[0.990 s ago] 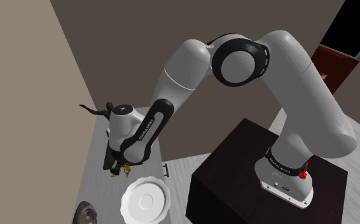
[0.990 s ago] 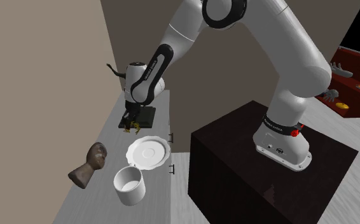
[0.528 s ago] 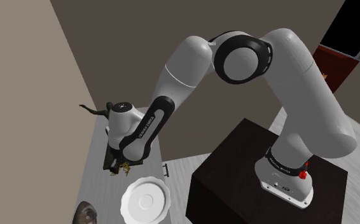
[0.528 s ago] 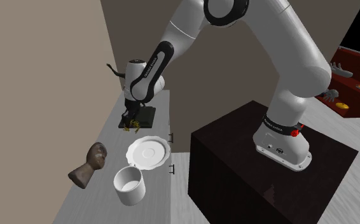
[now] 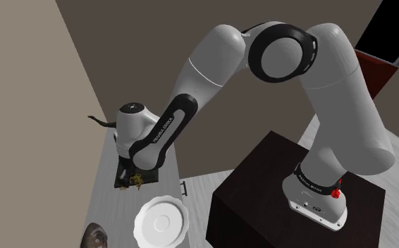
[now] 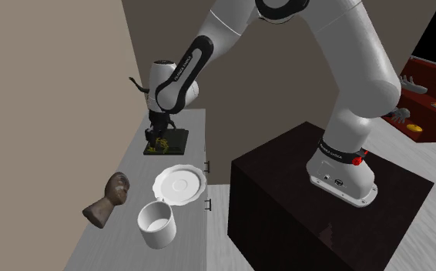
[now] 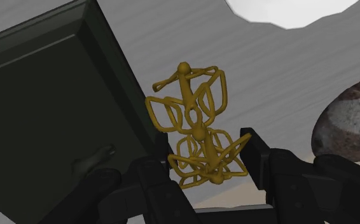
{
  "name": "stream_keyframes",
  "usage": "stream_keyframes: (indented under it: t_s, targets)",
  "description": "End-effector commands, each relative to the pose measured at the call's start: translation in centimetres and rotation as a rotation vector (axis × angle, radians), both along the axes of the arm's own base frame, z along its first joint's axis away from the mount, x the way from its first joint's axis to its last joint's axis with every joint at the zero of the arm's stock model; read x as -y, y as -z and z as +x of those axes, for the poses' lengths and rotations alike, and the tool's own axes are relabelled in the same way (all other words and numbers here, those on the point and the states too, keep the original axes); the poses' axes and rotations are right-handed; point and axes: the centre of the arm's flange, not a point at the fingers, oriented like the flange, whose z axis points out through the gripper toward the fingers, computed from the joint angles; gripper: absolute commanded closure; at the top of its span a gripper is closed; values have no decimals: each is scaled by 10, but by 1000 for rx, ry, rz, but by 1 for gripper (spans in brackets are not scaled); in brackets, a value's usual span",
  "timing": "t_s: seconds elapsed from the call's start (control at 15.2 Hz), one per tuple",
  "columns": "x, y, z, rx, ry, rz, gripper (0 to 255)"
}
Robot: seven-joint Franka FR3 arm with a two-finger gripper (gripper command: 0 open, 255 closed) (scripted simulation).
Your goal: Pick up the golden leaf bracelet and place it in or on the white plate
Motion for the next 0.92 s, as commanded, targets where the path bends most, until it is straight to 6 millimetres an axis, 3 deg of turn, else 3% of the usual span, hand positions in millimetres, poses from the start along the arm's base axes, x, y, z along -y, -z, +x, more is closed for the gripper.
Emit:
stream_keyframes:
  t_s: [0.0, 0.33, 0.86]
  targets:
    - [0, -10, 0, 0, 0, 0, 255]
    - [0, -33, 0, 0, 0, 0, 255]
    - [3, -45, -105, 0, 0, 0, 255]
